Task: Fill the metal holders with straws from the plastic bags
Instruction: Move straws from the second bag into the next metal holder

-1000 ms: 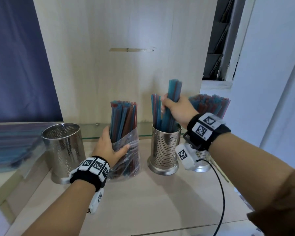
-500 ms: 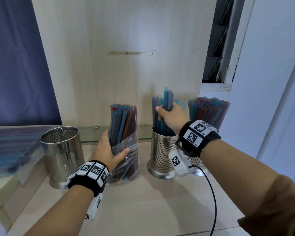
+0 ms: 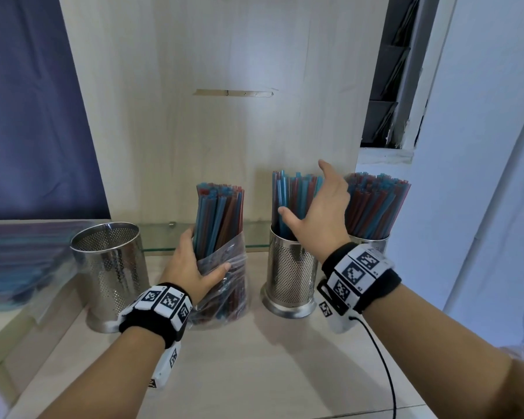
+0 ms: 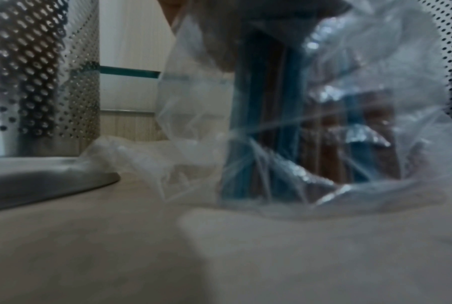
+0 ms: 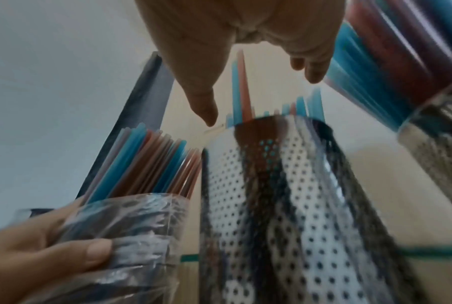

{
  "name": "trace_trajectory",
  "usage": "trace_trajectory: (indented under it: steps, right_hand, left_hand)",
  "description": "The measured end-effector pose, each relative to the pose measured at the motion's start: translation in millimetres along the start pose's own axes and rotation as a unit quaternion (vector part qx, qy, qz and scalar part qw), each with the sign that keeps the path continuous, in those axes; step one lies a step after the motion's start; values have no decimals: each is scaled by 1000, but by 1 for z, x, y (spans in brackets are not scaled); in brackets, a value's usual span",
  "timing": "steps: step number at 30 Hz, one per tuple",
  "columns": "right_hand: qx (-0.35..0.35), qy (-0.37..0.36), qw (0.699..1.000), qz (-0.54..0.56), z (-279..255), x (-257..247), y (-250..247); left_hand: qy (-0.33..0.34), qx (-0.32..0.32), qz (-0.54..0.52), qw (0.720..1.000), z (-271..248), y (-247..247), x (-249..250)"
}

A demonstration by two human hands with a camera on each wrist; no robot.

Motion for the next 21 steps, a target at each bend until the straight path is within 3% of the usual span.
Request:
trace_trajectory:
  steps: [8, 15, 19, 21]
  right_hand:
    - [-115, 149, 978, 90, 14, 34, 37]
    - [-170, 181, 956, 155, 40, 47, 45]
    - [-258, 167, 941, 143, 30, 52, 64]
    - [-246, 176, 943, 140, 26, 58, 66]
  left_hand:
    - [-2, 1, 6, 1000, 0, 0, 0]
    - [-9, 0, 5, 1000, 1, 1, -2]
    - [-12, 0, 2, 1000, 1, 1, -4]
    - [-11, 1, 2, 1000, 1, 1, -3]
Point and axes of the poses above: each hand's wrist, its own z-axis towards the middle knuckle, its own y-axis out of the palm, x = y × z, the point moved 9 cm from there along z, towards the middle knuckle, and after that the axes turned 11 degrees about -z, right-handed, at the moved point
